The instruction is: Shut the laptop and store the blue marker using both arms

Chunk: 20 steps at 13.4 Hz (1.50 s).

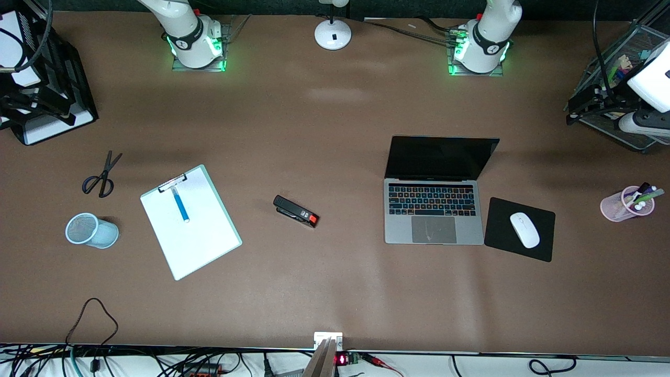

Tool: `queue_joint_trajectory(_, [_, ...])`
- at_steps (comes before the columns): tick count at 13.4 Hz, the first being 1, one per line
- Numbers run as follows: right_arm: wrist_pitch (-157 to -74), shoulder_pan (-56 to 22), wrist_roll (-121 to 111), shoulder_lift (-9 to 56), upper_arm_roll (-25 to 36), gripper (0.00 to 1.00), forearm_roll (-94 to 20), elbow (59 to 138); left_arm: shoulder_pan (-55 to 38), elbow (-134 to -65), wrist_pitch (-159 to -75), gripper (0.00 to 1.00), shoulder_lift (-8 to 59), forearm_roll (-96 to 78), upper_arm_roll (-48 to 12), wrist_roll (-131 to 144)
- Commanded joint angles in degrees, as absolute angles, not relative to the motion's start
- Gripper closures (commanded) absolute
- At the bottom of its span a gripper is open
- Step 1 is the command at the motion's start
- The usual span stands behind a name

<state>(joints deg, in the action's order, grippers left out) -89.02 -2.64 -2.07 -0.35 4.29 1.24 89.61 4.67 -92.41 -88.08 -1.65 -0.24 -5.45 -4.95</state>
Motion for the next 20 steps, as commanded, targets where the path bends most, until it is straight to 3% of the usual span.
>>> queue_joint_trajectory(1, [-89.38, -2.64, -1.67, -0.88, 4.13, 0.00, 0.97, 90.09, 4.75, -90.62, -87.19, 0.00, -0.70, 0.97, -5.71, -5.01])
queue_joint_trajectory(6, [-89.38, -2.64, -1.67, -0.97, 4.13, 0.00, 0.97, 90.09, 4.83, -90.53, -87.19, 0.00, -0.09, 0.97, -5.71, -4.92])
queue_joint_trajectory(9, [-89.30, -2.55, -1.67, -0.97, 4.22, 0.00, 1.05, 90.09, 3.61, -86.40, -83.51, 0.00, 4.73, 0.88, -6.59, -4.75])
queue_joint_trajectory(12, [-89.12, -2.55, -1.58, -0.97, 4.22, 0.00, 0.97, 90.09, 3.08, -87.53, -81.84, 0.00, 5.88, -0.09, -7.82, -3.61])
queue_joint_trajectory(16, [-89.12, -2.46, -1.58, -0.88, 4.31, 0.00, 0.97, 90.09, -0.35, -93.23, -81.99, 0.00, 5.80, -0.97, -8.78, 2.90])
queue_joint_trajectory(20, [-89.56, -2.55, -1.67, -0.53, 4.22, 0.00, 0.97, 90.09, -0.18, -101.42, -87.27, 0.00, 4.31, -1.41, -14.48, 9.64])
